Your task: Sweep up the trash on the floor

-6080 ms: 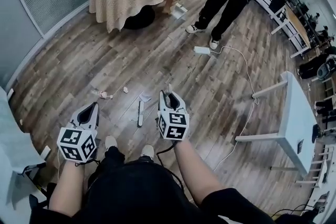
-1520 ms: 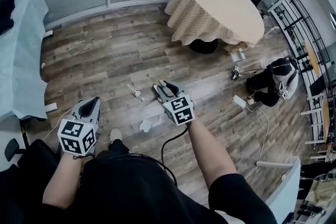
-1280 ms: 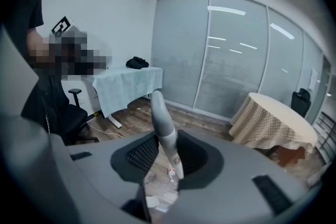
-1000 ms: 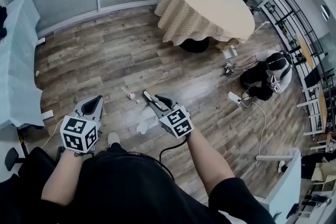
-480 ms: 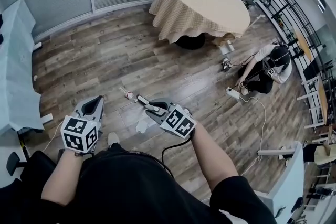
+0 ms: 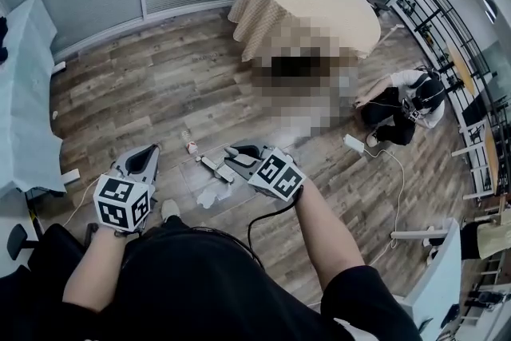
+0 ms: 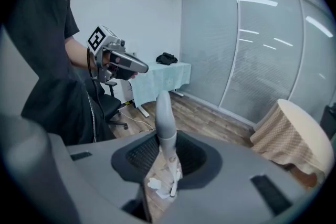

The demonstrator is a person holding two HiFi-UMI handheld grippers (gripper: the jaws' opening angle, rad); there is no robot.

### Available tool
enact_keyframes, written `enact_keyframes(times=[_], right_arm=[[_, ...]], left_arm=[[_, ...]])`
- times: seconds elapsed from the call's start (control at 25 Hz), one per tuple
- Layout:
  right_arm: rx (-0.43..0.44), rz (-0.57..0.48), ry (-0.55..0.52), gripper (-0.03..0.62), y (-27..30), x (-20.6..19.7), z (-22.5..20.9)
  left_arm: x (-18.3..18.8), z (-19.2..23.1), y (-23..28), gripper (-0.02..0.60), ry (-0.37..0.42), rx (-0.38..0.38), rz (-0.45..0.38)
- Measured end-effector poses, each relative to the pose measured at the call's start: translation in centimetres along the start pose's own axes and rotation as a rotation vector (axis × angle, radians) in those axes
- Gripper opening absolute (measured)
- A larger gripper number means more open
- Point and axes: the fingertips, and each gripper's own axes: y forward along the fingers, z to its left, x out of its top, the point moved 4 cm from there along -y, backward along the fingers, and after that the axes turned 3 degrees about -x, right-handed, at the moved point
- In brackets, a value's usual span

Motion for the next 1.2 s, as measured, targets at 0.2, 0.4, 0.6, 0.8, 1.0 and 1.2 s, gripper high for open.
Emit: enact_keyframes(times=[0.2,0.4,0.6,0.8,1.0,1.2], right_arm=[[-0.177,-0.017,0.025,0.107,-0.7,0.1,-3.8],[-0.295,-0.074,0.07,0.107,-1.6,2.5,-5.8],[-0.366,-0.152,0.069,0.107,-1.0,7.1,-7.3],[-0.373,-0.167,0.003,0.107,2.4,10.4,-9.6],[-0.315,-0.185,-0.061,0.107,7.1,13.3,-11.7],[-0.268,-0.191,-0.109,0.107,13.2,15.5,-12.8]], left_arm=[[-0.4,-0.3,-0.6,-0.005,-0.004,0.013,-0.004],[-0.7,0.4,-1.2,-0.005,-0.017,0.034,-0.014],[-0.7,1.9,-1.3,-0.005,-0.04,0.046,-0.016],[-1.0,4.4,-1.1,-0.005,-0.063,0.05,-0.007],[-1.6,7.9,-1.4,-0.005,-0.094,0.088,0.018],[-2.3,12.2,-2.2,-0.005,-0.121,0.145,0.049]])
